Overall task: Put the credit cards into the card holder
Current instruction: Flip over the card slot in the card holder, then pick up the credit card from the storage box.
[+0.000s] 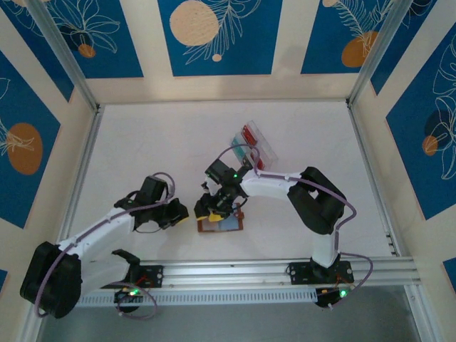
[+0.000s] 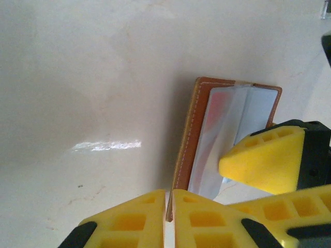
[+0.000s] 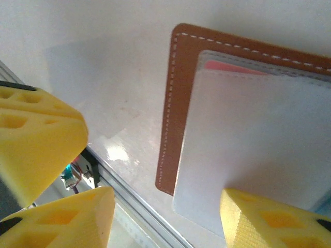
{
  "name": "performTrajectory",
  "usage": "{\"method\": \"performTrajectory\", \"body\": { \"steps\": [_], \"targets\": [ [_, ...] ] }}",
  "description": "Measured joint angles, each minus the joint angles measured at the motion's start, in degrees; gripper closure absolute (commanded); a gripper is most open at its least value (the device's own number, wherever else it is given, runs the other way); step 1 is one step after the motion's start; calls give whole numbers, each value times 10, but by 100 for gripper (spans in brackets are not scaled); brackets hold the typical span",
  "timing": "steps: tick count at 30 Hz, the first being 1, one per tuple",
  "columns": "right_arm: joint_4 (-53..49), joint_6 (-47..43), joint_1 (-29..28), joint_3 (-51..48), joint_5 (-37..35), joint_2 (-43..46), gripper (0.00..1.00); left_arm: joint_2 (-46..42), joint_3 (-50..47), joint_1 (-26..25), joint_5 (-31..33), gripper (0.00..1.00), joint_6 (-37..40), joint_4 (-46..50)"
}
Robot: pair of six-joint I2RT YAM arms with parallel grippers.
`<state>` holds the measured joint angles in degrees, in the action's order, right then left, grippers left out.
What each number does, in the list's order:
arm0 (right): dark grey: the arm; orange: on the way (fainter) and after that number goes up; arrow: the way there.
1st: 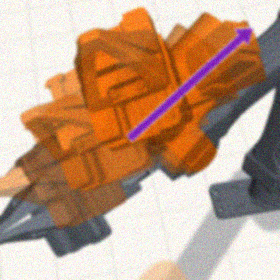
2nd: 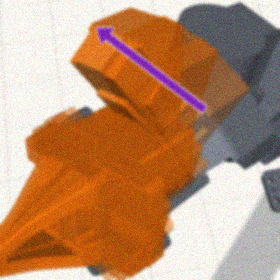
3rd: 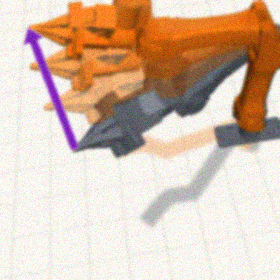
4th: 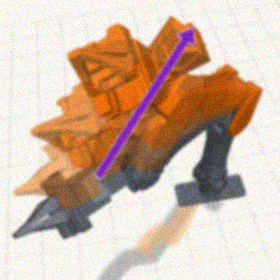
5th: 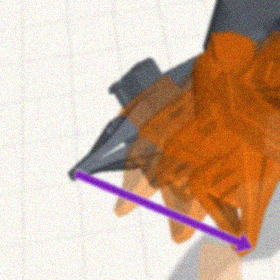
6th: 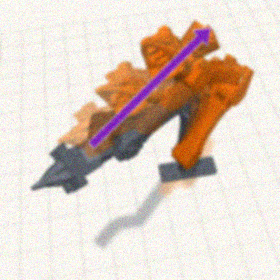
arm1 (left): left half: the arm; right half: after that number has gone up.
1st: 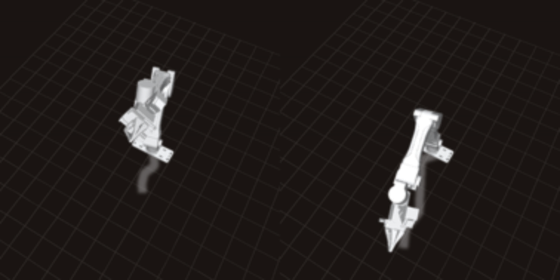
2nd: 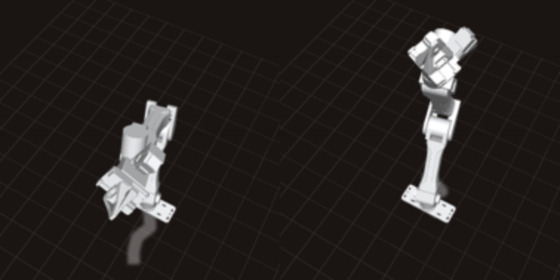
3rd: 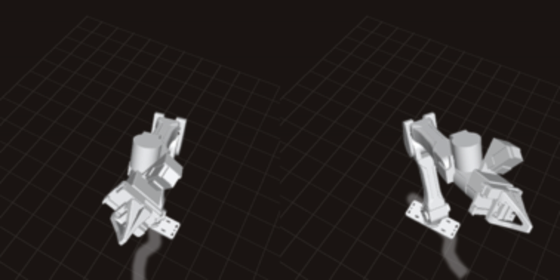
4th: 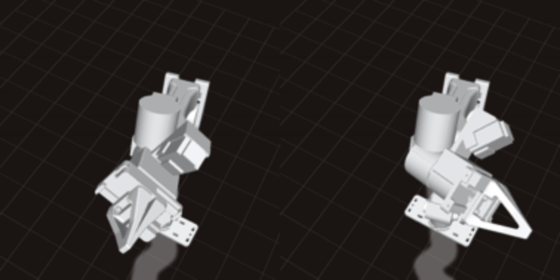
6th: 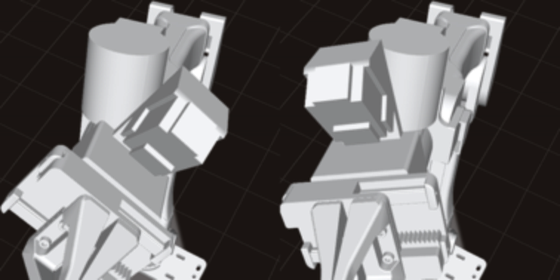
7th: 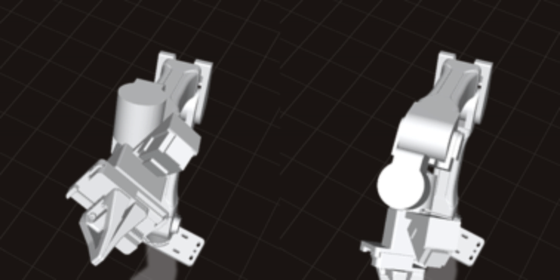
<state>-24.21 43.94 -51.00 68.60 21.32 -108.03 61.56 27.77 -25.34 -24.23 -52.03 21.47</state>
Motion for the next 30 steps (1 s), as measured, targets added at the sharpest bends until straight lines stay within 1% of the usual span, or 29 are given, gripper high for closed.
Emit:
{"method": "performTrajectory", "body": {
  "steps": [6,10,17,20,23,25,30],
  "targets": [
    [-11,-9,1,3,5,5,42,21,24,1,-24,88,0,6],
    [-42,-23,12,4,-6,34,42,35,54,1,-37,88,1,5],
    [-83,-45,64,3,-23,104,43,80,109,-14,-43,88,12,5],
    [-101,-53,94,0,-38,139,46,109,140,-32,-43,88,16,5],
    [-129,-63,132,-1,-71,171,46,150,178,-59,-42,88,25,5],
    [-155,-73,164,2,-108,186,46,179,198,-76,-40,89,30,2],
    [-232,-106,221,61,-247,180,44,234,206,-102,-32,89,42,1]
  ]
}}
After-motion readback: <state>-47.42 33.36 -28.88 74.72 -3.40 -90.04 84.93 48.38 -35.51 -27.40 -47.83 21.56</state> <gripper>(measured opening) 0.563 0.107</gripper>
